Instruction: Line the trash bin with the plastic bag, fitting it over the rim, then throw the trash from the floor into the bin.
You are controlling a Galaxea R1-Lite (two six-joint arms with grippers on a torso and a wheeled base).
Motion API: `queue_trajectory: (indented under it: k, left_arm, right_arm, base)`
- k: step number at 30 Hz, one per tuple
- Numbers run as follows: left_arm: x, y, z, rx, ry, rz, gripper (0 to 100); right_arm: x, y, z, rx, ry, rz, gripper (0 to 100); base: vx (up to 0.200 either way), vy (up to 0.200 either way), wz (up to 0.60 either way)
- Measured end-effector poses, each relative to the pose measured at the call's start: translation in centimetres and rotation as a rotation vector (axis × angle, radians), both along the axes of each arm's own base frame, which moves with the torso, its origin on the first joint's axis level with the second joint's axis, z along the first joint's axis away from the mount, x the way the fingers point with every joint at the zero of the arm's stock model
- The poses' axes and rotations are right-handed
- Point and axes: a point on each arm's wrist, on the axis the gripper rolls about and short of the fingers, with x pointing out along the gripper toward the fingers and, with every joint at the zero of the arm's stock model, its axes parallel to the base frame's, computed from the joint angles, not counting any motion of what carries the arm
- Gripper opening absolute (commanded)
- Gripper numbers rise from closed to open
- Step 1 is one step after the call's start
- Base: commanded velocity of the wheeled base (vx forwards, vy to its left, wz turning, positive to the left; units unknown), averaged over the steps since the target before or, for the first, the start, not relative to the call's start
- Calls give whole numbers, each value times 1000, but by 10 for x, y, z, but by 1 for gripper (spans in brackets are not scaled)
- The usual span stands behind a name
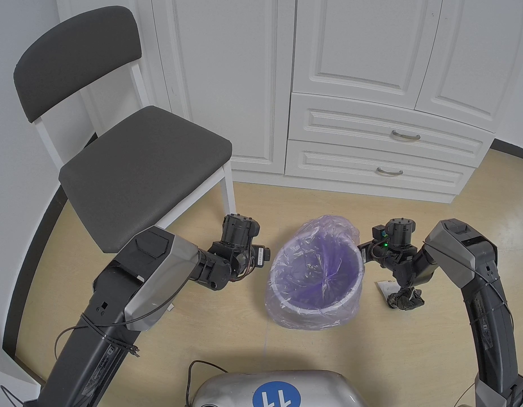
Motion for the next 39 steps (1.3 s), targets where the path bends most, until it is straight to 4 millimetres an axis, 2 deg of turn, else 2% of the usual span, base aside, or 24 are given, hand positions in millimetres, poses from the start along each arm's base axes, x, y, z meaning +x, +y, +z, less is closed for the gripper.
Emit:
queue_trajectory:
  k: [4,11,19,27,35,39]
  left_arm:
    - [2,0,0,-4,-7,3,100]
    - [2,0,1,-17,-4,14,100]
    - [-8,3,6,-22,18,30,100]
    - [-13,4,11,-37,22,38,100]
    - [-23,10,16,-43,22,40,100]
    - [-27,12,19,-50,11,40,100]
  right_arm:
    - [1,-5,-6,-5,31,-11,100]
    - [0,-29,-12,-93,56,-23,100]
    - [-8,-45,-23,-162,128,-30,100]
    - [-11,-49,-26,-228,192,-82,100]
    - [-19,-37,-28,-249,351,-54,100]
    - [-17,-29,-24,-242,404,-44,100]
  base:
    - [0,0,0]
    - [0,0,0]
    - [0,0,0]
    - [0,0,0]
    - [0,0,0]
    - [0,0,0]
